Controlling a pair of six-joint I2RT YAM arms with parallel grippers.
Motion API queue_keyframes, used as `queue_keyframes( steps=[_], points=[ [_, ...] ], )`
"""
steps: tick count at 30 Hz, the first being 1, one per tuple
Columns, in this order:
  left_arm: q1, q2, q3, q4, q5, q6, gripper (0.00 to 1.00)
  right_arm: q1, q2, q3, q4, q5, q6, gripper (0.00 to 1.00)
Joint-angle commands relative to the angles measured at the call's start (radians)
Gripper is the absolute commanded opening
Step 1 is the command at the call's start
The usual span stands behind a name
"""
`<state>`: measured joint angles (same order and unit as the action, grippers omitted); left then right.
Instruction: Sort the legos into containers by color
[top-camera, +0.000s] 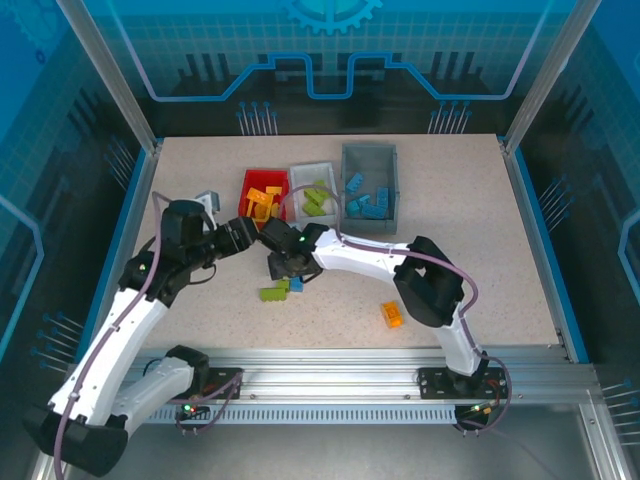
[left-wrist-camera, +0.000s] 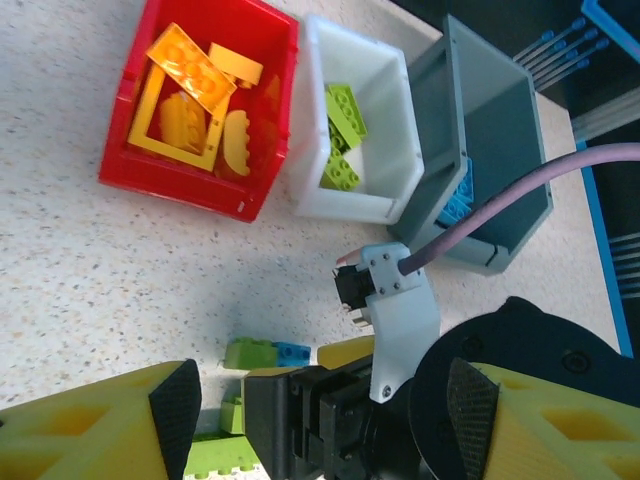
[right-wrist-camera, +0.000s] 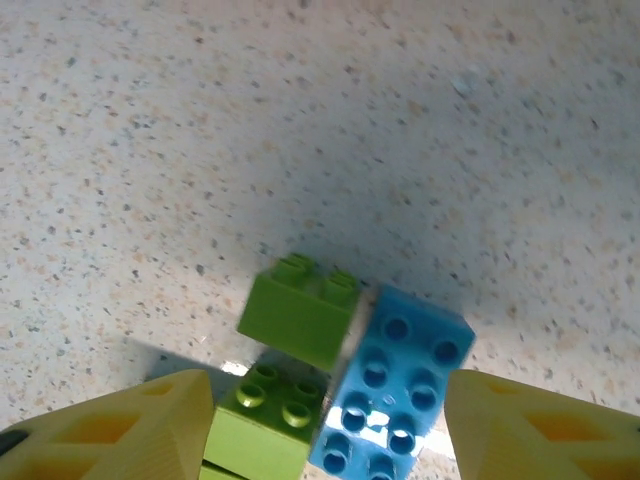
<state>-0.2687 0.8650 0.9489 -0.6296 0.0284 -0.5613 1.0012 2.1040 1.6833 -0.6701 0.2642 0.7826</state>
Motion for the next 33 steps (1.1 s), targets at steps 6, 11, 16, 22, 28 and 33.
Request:
queue_keyframes(
  steps=[6,11,16,22,28,33],
  points=[
    [-0.02,-0.111,0.029,-0.15,-0.019,-0.023,0.71,-0.012,0.086,0.091,-0.021,0.015,-0.401,0.62],
    [-0.021,-0.117,0.027,-0.15,-0.015,-0.032,0.71,-0.036,0.126,0.153,-0.046,-0.083,-0.505,0.61],
    [-0.021,-0.114,0.029,-0.144,-0.007,-0.037,0.71,-0.054,0.203,0.248,-0.136,-0.101,-0.521,0.56],
    [-0.021,-0.109,0.032,-0.137,0.004,-0.038,0.71,-0.061,0.202,0.221,-0.14,-0.129,-0.523,0.54],
    [-0.021,-0.113,0.04,-0.149,0.012,-0.046,0.71,-0.064,0.217,0.218,-0.148,-0.131,-0.519,0.53],
    [-0.021,-0.137,0.039,-0.179,0.01,-0.049,0.71,-0.065,0.175,0.176,-0.126,-0.141,-0.516,0.59]
  ],
)
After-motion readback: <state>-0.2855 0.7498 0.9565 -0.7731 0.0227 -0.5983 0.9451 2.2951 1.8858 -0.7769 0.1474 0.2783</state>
